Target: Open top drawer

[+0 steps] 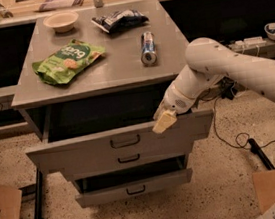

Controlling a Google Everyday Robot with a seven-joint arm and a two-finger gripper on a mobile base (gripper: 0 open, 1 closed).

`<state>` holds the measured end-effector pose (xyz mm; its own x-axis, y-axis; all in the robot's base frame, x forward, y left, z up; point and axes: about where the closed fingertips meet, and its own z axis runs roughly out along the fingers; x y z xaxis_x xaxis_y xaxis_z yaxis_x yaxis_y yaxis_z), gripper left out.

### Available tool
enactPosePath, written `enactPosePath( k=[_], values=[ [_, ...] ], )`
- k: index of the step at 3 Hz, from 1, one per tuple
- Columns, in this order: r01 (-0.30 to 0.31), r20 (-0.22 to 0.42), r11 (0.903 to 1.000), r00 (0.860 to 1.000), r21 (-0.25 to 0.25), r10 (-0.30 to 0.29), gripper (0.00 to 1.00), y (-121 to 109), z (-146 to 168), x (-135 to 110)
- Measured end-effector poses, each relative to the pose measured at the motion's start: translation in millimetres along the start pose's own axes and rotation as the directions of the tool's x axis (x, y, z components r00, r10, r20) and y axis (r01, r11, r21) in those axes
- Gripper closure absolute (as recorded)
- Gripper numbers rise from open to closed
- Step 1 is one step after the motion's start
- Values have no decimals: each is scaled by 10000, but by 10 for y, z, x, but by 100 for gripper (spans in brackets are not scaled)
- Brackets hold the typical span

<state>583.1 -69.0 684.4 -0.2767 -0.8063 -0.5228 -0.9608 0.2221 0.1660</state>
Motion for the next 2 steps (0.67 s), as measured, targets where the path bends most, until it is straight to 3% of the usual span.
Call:
enactPosePath(
  k=[1, 2],
  values=[
    [709, -39, 9937, 9974, -874, -715, 89, 460, 43, 112],
    [894, -86, 9899, 9958, -1102, -909, 86, 554, 81, 171]
  ],
)
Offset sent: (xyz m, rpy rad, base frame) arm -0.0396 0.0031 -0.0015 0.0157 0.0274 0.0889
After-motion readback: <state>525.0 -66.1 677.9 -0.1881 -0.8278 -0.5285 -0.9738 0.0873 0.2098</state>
